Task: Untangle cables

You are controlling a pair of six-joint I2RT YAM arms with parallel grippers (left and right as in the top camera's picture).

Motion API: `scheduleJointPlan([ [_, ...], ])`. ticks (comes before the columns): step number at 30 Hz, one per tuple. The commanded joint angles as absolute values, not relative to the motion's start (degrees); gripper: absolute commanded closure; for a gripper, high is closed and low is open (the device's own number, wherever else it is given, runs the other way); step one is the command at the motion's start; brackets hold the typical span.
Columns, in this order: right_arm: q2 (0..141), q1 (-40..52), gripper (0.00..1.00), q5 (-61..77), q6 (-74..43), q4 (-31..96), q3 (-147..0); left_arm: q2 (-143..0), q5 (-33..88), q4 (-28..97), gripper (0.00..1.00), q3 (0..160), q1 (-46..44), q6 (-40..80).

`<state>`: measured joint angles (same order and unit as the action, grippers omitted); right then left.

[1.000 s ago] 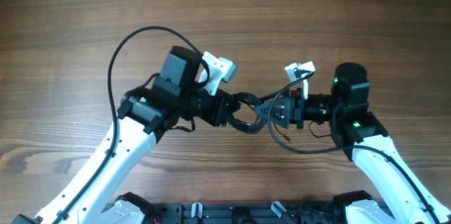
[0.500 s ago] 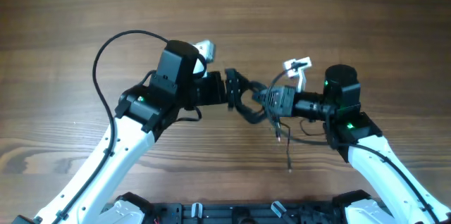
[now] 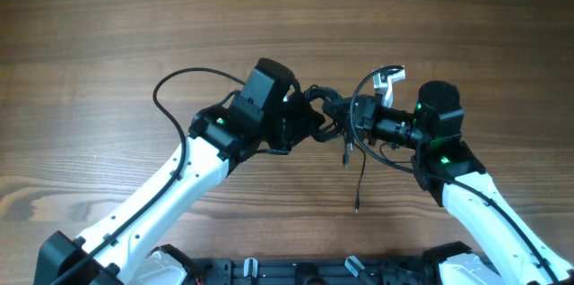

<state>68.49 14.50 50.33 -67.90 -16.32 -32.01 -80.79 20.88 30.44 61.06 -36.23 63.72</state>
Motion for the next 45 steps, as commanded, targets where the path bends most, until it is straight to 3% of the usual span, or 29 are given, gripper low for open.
scheduleJointPlan([
  [1,68.5,13.8,0.78,51.6,-63.9,-16.8,-32.3,-80.5,17.6,33.4,0.96,61.8,-34.9,64.7],
  [4,68.5,10.7,0.12,55.5,-57.2,-16.7,-32.3,-77.6,17.4,36.1,0.96,61.8,-33.0,56.3],
  [6,68.5,7.6,0.07,60.2,-53.4,-16.7,-32.3,-74.8,16.6,37.4,0.96,61.8,-32.3,52.7],
  [10,68.5,5.6,0.08,73.2,-40.4,-16.4,-32.3,-69.5,15.8,32.9,0.96,61.8,-32.4,44.6],
  [14,68.5,7.3,0.11,77.0,-38.5,-16.5,-32.3,-68.7,15.9,30.3,0.96,61.8,-32.7,40.7],
  [18,68.5,7.3,0.24,77.4,-36.4,-16.4,-32.3,-68.7,15.9,27.2,0.96,61.8,-32.7,42.3],
  [20,68.5,7.3,0.25,78.9,-36.3,-16.4,-32.3,-68.7,15.3,24.7,0.96,61.8,-32.7,44.9],
  [25,68.5,6.8,0.25,77.7,-35.6,-17.9,-32.3,-68.7,15.9,23.4,0.96,61.8,-32.7,45.4],
  [31,68.5,2.2,0.24,73.8,-39.9,-22.5,-32.3,-68.7,25.3,24.0,0.96,61.8,-31.6,45.4],
  [38,68.5,3.4,0.24,80.9,-38.3,-22.9,-32.3,-68.7,21.5,23.5,0.96,61.8,-31.6,47.7],
  [40,68.5,4.5,0.18,84.9,-35.0,-22.9,-32.3,-68.7,19.1,22.6,0.96,61.8,-31.6,51.3],
  [45,68.5,7.1,0.23,87.1,-33.0,-23.1,-32.3,-68.8,18.8,21.5,0.96,61.8,-31.8,54.7],
])
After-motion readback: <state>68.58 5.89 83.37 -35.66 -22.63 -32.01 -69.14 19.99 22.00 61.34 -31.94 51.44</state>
